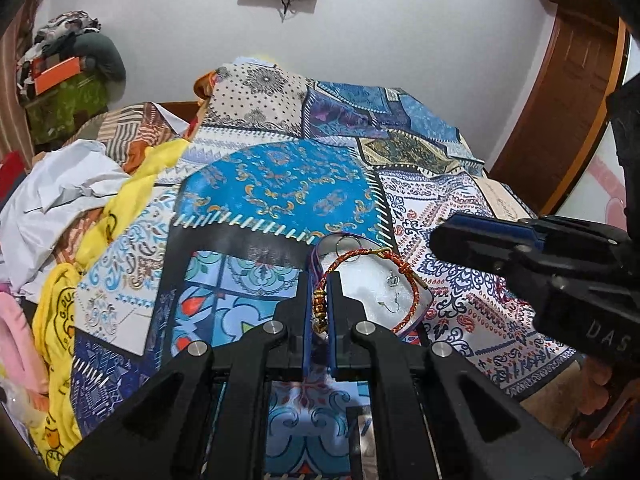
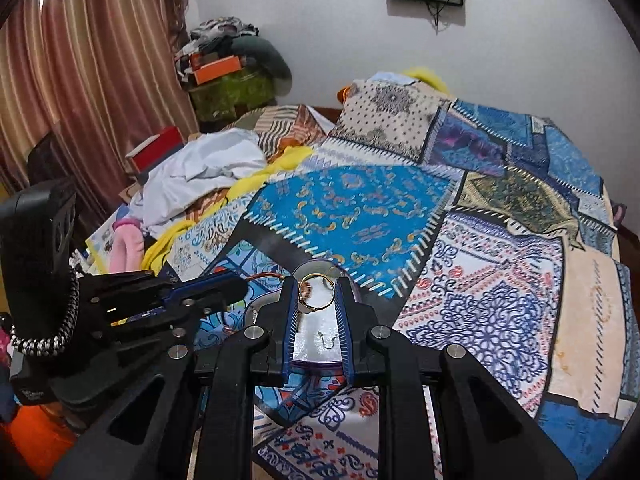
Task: Organize jewelry
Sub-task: 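Lower the bracelet into the heart tin with the left tool while the right tool drops the gold ring in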
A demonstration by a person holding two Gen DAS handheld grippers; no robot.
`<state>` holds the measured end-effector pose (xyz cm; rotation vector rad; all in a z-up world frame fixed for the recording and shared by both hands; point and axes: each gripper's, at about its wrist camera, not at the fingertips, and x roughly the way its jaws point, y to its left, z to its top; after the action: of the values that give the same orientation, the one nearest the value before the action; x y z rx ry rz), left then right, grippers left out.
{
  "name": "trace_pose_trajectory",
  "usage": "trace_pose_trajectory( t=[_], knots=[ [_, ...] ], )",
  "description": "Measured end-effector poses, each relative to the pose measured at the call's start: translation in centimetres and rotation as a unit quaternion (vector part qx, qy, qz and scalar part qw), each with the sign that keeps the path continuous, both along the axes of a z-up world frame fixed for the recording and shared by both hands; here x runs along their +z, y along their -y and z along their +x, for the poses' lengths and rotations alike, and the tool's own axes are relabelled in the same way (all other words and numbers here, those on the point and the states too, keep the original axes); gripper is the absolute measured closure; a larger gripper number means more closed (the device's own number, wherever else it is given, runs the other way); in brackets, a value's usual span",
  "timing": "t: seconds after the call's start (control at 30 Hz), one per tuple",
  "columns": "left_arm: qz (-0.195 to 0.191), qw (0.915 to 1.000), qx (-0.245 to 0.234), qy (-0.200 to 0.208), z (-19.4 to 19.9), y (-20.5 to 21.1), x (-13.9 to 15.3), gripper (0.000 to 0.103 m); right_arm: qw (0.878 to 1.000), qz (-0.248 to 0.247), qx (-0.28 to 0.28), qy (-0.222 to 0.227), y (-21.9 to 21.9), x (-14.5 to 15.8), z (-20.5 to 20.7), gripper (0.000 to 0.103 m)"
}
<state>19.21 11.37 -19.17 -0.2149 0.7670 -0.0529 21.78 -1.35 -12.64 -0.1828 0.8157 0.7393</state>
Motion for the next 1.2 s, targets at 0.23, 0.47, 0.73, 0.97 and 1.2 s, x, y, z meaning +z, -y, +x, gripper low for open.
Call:
trace_pose_trajectory(
  t=[0.23, 0.47, 0.73, 0.97, 1.2],
  knots=[
    [0.002, 0.9998, -0.016, -0.009, 1.1, 0.5, -0.7, 0.098, 1.0, -0.003, -0.003, -0.017, -0.4, -1.1, 0.8, 0.086],
    [-0.002, 0.9997, -0.015, -0.018, 1.4, 0.3, -0.9, 0.098, 0.999, -0.011, 0.006, -0.04, -1.0, -2.3, 1.3, 0.086],
    [0.002, 0.9999, -0.003, -0.011, 0.4, -0.2, 0.2, 0.097, 0.999, -0.015, 0.008, -0.046, -0.9, -2.3, 1.2, 0.083],
    [0.008, 1.0, 0.004, 0.001, -0.4, -0.4, 1.6, 0.096, 1.0, -0.016, 0.001, -0.017, -0.3, -0.7, 0.3, 0.082],
    [0.016, 0.9997, 0.001, 0.016, -1.3, 0.4, 3.3, 0.095, 1.0, -0.014, -0.013, 0.007, 1.1, 1.1, -0.5, 0.082]
  ],
)
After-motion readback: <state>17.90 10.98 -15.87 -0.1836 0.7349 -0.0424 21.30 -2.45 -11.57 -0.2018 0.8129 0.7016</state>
